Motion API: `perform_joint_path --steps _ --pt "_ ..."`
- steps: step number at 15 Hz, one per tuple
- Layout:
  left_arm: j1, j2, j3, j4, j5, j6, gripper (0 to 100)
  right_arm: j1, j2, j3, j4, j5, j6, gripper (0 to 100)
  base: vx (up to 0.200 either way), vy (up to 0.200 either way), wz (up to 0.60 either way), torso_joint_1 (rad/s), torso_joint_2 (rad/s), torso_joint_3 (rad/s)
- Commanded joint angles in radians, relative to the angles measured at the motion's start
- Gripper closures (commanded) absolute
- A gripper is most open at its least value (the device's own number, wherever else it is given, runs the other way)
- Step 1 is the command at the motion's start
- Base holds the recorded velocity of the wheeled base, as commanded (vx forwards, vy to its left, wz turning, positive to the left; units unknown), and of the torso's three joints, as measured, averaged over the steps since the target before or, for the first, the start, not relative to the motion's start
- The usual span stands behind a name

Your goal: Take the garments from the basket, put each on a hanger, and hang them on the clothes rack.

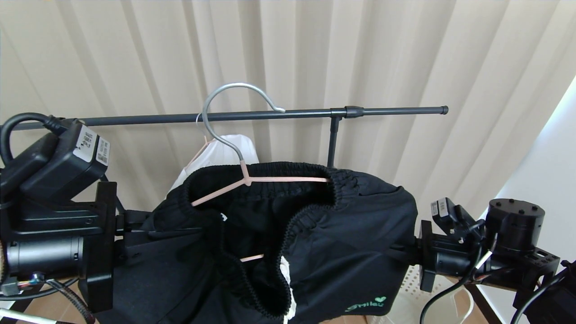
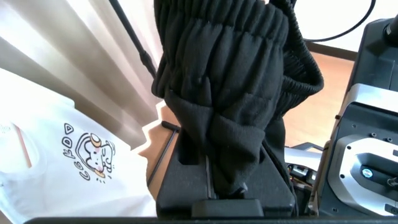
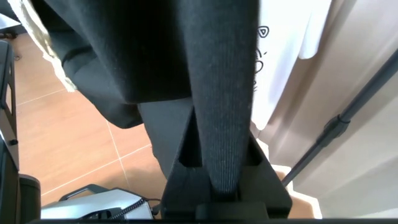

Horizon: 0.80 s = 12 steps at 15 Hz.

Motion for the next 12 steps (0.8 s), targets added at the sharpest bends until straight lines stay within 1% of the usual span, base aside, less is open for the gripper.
perform_joint_path --steps 1,3,4,10,12 --pt "0.005 0.002 0.002 -0.016 0.001 -0.022 100 -0.015 0.007 -0.008 0.002 0.001 0.001 100 0.0 0.0 0.0 0.0 0.0 0.0" --pt "0.008 0.001 0.002 -0.033 0.001 -0.037 100 -0.031 0.02 -0.014 0.0 0.001 0.001 100 0.0 0.0 0.0 0.0 0.0 0.0" --pt "0.022 0.001 0.002 -0.034 0.001 -0.037 100 -0.04 0.029 -0.022 0.0 0.003 0.001 100 0.0 0.0 0.0 0.0 0.0 0.0" --pt "0.042 -0.013 0.002 -0.039 0.0 -0.042 100 -0.06 0.052 -0.033 0.0 0.001 0.001 100 0.0 0.0 0.0 0.0 0.0 0.0" --pt "0.048 -0.022 0.002 -0.04 0.001 -0.061 100 -0.061 0.058 -0.036 0.0 0.001 0.001 100 0.0 0.0 0.0 0.0 0.0 0.0"
